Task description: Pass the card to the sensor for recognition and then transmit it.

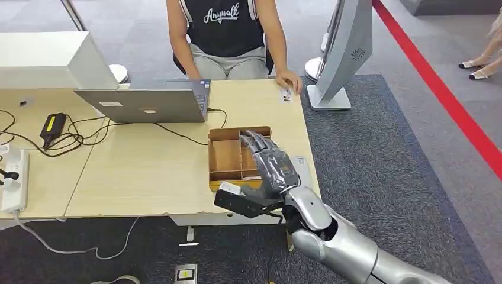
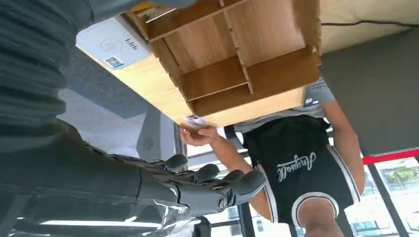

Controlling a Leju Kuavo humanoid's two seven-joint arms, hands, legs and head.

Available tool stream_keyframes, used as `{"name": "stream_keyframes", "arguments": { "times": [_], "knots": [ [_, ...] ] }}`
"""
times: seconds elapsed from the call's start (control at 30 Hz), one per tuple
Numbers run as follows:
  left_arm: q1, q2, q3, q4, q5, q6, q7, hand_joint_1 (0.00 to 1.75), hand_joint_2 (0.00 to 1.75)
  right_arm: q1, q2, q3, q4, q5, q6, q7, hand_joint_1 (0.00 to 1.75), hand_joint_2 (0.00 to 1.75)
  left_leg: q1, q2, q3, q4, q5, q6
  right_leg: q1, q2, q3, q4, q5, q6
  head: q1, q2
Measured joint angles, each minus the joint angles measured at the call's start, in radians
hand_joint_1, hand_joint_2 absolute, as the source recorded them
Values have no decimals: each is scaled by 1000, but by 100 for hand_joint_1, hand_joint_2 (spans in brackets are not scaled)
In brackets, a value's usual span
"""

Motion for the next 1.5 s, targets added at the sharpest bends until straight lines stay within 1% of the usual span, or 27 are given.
{"name": "stream_keyframes", "arguments": {
  "times": [0.13, 0.27, 0.43, 0.57, 0.83, 1.07, 1.27, 1.5],
  "knots": [
    [0, 0, 0, 0, 0, 0, 0, 0, 0, 0, 1, 6, 10, 39, 2, 28, 0, 175, 0, 0, 0, 0, 0, 0, 0, 0, 0, 0, 0, 0, 0, 0],
    [0, 0, 0, 0, 0, 0, 0, 0, 0, -1, 2, 10, 24, 112, -1, 52, 0, 175, 0, 0, 0, 0, 0, 0, 0, 0, 0, 0, 0, 0, 0, 0],
    [0, -1, 0, 0, 0, 3, 3, 0, 0, -2, 7, 16, 43, 142, 1, 56, 0, 175, 0, 0, 0, 0, 0, 0, 0, 0, 0, 0, 0, 0, 0, 0],
    [-1, -1, 0, 0, -1, 4, 3, 0, 0, -9, 18, 26, 71, 145, 13, 57, 0, 175, 0, 0, 0, 0, 0, 0, 0, 0, 0, 0, 0, 0, 0, 0],
    [-1, -2, 0, 0, -1, 6, 5, 0, 0, -21, 58, 40, 146, 130, 22, 52, 0, 175, 0, 0, 0, 0, 0, 0, 0, 0, 0, 0, 0, 0, 0, 0],
    [-1, -2, 0, 0, -1, 6, 6, 0, 0, -30, 74, 47, 187, 128, 24, 51, 0, 175, 0, 0, 0, 0, 0, 0, 0, 0, 0, 0, 0, 0, 0, 0],
    [-1, -2, 0, 0, -2, 7, 10, 0, 0, -31, 89, 55, 219, 118, 49, 50, 0, 175, 0, 0, 0, 0, 0, 0, 0, 0, 0, 0, 0, 0, 0, 0],
    [-1, -3, 0, 0, -3, 7, 13, 0, 0, -33, 107, 57, 274, 115, 42, 47, 0, 175, 0, 0, 0, 0, 0, 0, 0, 0, 0, 0, 0, 0, 0, 0]
  ]
}}
